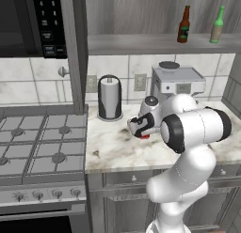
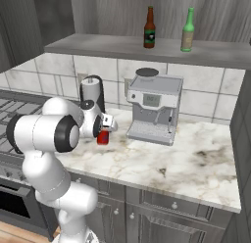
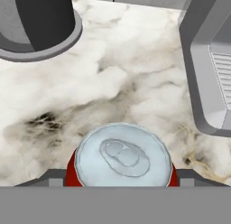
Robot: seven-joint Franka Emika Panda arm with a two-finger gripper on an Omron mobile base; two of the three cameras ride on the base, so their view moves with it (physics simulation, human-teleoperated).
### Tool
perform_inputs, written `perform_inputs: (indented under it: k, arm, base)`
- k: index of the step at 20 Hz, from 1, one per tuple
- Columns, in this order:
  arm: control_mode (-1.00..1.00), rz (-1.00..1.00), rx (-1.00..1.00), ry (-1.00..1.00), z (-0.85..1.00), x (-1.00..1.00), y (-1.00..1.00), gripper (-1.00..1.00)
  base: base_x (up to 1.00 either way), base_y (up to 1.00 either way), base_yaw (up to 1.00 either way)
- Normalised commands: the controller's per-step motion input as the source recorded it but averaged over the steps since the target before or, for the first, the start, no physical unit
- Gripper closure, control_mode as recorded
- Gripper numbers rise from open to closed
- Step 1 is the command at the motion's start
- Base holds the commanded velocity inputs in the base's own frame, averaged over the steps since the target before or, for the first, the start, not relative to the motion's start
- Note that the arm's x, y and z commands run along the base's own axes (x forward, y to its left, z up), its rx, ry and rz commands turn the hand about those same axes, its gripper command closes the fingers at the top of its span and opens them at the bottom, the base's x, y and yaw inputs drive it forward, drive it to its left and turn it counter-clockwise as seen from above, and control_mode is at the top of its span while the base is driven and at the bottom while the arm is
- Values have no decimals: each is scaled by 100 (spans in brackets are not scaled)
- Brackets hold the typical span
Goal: Sort all alcoholic drinks to one cabinet, and non-alcoholic drinks to the other.
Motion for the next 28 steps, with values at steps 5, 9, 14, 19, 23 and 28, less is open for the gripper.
perform_inputs:
  k: [5,9,14,19,23,28]
  arm:
    - [-100,0,0,-10,6,-13,0,100]
    - [-100,0,0,-9,29,-24,0,100]
    - [-100,0,0,-4,45,-29,0,100]
    - [-100,1,0,0,61,-29,0,100]
    - [-100,1,0,0,59,-28,0,100]
    - [-100,0,0,0,44,-35,0,100]
  base:
    - [0,0,0]
    - [0,0,0]
    - [0,0,0]
    - [0,0,0]
    - [0,0,0]
    - [0,0,0]
